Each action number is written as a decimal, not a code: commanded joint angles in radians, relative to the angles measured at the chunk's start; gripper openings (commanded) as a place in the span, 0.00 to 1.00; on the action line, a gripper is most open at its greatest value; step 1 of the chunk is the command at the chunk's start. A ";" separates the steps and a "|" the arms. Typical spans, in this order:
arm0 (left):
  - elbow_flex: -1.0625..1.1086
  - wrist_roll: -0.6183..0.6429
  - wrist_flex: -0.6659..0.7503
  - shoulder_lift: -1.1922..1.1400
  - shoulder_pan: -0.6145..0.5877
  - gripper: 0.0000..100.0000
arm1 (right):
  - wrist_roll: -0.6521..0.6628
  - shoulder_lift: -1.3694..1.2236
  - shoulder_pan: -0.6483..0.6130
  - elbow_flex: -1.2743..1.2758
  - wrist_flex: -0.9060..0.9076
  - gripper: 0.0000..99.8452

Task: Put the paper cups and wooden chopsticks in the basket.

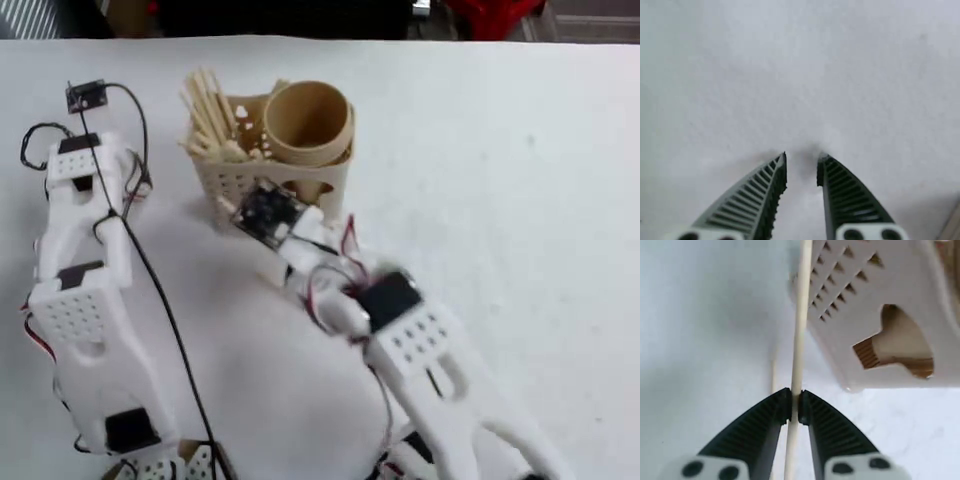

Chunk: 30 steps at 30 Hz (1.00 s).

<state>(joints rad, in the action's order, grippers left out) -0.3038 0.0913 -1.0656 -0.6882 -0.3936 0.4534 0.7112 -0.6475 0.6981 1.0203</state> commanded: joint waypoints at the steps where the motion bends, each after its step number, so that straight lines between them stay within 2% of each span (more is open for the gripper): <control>1: -0.002 -0.002 0.015 0.004 -0.005 0.12 | -0.008 0.143 0.007 -0.072 0.002 0.02; 5: -0.002 -0.002 0.017 0.004 -0.004 0.12 | -0.008 0.157 -0.042 -0.275 0.007 0.02; 9: -0.002 -0.002 0.017 0.004 -0.007 0.12 | -0.008 0.007 -0.108 -0.560 -0.036 0.02; 17: -0.002 -0.002 0.014 0.004 -0.008 0.12 | -0.008 -0.455 -0.111 -0.976 -0.372 0.02; 21: -0.002 -0.002 0.011 0.004 -0.008 0.12 | -0.008 -0.608 -0.111 -1.094 -0.475 0.02; 26: -0.002 -0.002 0.014 0.004 -0.008 0.12 | -0.018 -0.684 -0.111 -1.122 -0.512 0.02; 30: -0.002 -0.002 0.015 0.004 -0.008 0.12 | -0.212 -0.704 -0.076 -1.097 -0.512 0.02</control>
<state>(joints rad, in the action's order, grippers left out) -0.3038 0.0913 -1.0656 -0.6882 -0.3936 0.3690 -0.0008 -0.7518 -0.3667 0.5401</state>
